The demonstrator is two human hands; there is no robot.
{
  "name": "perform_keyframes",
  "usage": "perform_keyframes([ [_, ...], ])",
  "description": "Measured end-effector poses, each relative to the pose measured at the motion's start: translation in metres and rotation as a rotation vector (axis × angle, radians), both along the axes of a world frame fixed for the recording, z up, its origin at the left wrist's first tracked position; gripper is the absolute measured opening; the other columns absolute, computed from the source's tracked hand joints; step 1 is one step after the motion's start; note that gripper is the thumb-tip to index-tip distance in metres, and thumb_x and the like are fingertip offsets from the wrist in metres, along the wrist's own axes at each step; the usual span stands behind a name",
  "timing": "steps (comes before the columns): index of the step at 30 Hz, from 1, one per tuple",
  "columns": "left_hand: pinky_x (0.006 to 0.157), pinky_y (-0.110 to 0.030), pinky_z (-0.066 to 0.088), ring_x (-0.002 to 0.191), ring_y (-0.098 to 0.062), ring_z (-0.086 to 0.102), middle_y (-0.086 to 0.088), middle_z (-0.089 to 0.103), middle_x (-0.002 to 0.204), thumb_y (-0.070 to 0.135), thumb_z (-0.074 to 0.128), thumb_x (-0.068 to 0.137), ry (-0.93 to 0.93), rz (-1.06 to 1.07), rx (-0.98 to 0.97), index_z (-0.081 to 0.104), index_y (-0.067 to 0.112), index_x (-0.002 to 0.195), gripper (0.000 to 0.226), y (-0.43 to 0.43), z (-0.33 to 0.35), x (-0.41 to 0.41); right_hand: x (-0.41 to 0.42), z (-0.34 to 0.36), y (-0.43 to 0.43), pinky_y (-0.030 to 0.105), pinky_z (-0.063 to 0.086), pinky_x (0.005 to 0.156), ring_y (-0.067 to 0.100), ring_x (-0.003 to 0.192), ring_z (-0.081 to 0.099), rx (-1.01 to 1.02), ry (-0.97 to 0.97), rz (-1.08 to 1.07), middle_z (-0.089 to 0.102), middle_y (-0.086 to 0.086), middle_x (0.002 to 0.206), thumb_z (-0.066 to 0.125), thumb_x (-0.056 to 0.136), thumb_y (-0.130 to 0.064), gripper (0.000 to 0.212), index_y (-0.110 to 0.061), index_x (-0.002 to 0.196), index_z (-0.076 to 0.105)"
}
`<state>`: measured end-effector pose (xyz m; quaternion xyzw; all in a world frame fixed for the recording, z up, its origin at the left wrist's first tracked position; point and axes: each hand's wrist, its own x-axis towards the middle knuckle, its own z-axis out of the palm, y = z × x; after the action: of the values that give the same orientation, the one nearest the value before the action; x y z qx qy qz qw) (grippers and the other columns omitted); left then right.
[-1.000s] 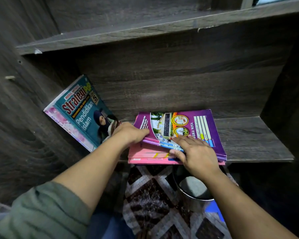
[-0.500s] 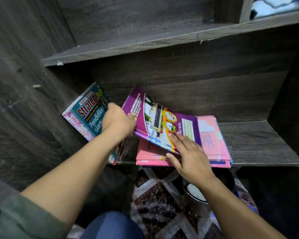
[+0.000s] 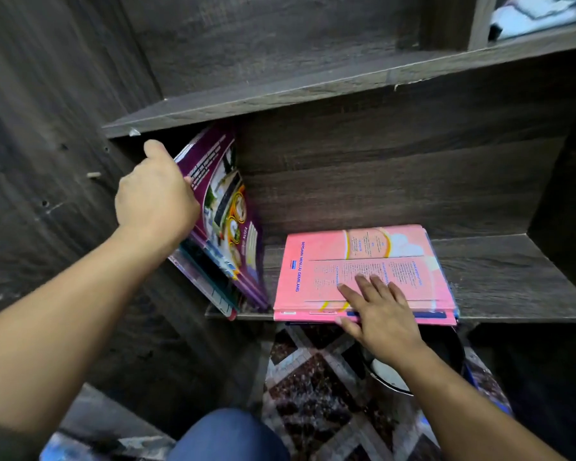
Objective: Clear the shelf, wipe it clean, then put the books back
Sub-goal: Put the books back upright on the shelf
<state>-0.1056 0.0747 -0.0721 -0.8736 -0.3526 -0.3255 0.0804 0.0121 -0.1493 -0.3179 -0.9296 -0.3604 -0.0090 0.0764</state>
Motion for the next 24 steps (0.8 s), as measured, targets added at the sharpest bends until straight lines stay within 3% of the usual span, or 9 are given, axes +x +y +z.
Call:
perform_keyframes([
  [4,0.07,-0.05,0.041,0.096,-0.057,0.056,-0.033,0.06,0.101,0.007,0.061,0.087,0.038,0.018,0.035,0.038,-0.001,0.109,0.033,0.009,0.002,0.002,0.002,0.0,0.0,0.052,0.049,0.092,0.033,0.113,0.063,-0.006,0.012,-0.008,0.066,0.009,0.123,0.034,0.08,-0.066,0.064,-0.03,0.122,0.067],
  [12,0.075,-0.051,0.046,0.098,-0.053,0.058,-0.027,0.059,0.107,0.008,0.058,0.088,0.119,0.045,-0.012,0.04,0.001,0.11,0.029,0.016,-0.03,0.011,0.001,0.001,0.0,0.05,0.049,0.092,0.031,0.114,0.063,-0.016,0.029,-0.015,0.066,0.006,0.124,0.032,0.08,-0.068,0.065,-0.032,0.123,0.066],
  [18,0.07,-0.05,0.043,0.094,-0.045,0.05,-0.029,0.058,0.097,0.006,0.059,0.084,0.213,0.024,0.293,0.053,-0.004,0.106,0.024,0.047,-0.047,0.01,0.001,0.002,0.0,0.051,0.043,0.1,0.031,0.122,0.057,0.027,0.026,-0.005,0.062,0.006,0.131,0.03,0.08,-0.068,0.068,-0.033,0.129,0.062],
  [20,0.075,-0.05,0.039,0.098,-0.044,0.046,-0.03,0.058,0.098,0.011,0.063,0.083,0.234,0.047,0.344,0.054,-0.005,0.111,0.034,0.061,-0.05,0.004,-0.001,0.004,0.003,0.053,0.03,0.11,0.03,0.136,0.042,0.042,0.034,-0.021,0.048,0.005,0.146,0.022,0.077,-0.07,0.077,-0.035,0.139,0.05],
  [22,0.084,-0.052,0.039,0.105,-0.046,0.046,-0.032,0.057,0.104,0.017,0.069,0.081,0.246,0.034,0.305,0.051,-0.007,0.121,0.05,0.069,-0.053,-0.001,-0.003,0.004,0.006,0.051,0.009,0.118,0.027,0.148,0.015,0.025,0.041,-0.027,0.021,0.002,0.16,0.015,0.075,-0.072,0.082,-0.038,0.149,0.027],
  [24,0.089,-0.053,0.04,0.107,-0.048,0.047,-0.033,0.055,0.11,0.022,0.071,0.081,0.264,0.013,0.254,0.046,-0.008,0.13,0.063,0.071,-0.053,-0.003,-0.003,0.009,0.014,0.054,0.004,0.118,0.029,0.149,0.006,0.001,0.072,-0.062,0.011,0.003,0.162,0.031,0.082,-0.074,0.077,-0.036,0.149,0.021],
])
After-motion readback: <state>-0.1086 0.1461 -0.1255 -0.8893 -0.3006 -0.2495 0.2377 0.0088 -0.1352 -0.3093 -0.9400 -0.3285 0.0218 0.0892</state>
